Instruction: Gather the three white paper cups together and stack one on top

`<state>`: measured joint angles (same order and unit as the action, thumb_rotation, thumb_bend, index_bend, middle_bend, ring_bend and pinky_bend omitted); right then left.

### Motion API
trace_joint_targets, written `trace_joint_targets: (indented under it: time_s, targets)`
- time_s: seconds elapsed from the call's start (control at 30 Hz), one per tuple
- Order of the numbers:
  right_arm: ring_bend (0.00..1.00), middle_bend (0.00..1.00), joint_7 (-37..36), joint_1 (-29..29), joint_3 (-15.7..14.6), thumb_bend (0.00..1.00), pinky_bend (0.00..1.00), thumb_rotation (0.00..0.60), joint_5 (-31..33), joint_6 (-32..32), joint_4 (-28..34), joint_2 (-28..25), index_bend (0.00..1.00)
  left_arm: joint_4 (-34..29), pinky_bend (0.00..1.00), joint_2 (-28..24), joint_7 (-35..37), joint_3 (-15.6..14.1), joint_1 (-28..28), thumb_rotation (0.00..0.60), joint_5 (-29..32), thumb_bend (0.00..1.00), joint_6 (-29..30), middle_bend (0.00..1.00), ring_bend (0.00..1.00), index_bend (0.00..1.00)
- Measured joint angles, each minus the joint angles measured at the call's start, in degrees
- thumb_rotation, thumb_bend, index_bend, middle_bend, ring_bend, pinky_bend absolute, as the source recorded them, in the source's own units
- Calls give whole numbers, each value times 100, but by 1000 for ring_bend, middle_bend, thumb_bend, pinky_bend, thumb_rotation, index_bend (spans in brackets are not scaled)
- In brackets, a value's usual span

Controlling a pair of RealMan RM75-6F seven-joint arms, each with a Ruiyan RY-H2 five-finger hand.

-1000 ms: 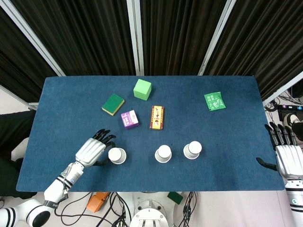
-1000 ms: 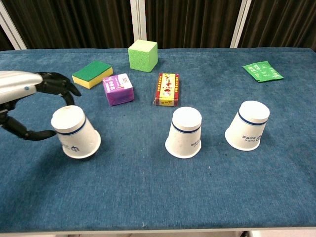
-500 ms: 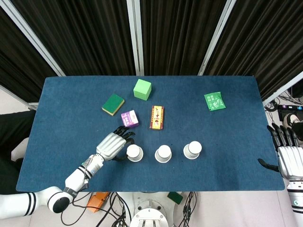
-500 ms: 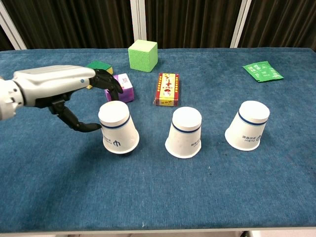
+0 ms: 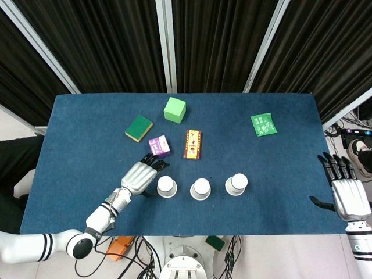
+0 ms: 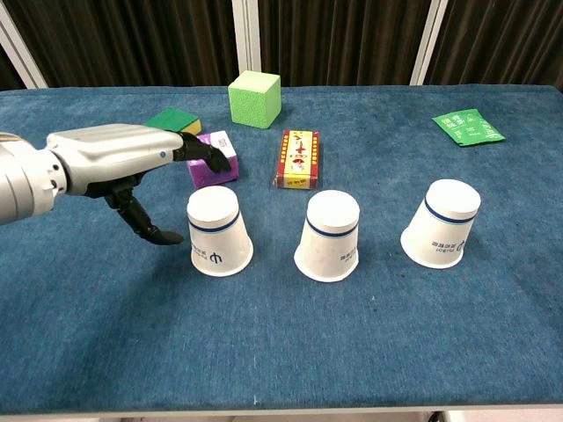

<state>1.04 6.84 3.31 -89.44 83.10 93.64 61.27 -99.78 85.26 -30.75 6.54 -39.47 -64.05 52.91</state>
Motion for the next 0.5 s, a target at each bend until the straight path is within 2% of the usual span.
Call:
trace_joint_targets:
  time_s: [0.2,0.33,0.5]
  targets:
    - [0,89,38,394,-94,146,55,600,-426,-504,436,-104,0,-221,0,-250,70,-141,200,600,-226,138,449,106,52,12]
    - [0,89,171,754,-96,146,90,600,-544,-1027,694,-39,9,-314,0,-536,337,-281,517,600,-628,138,972,107,53,11]
    - [9,99,750,1296,20,147,129,600,-374,-1850,938,445,128,-237,0,-929,827,-506,1025,600,-1205,138,1714,106,52,11]
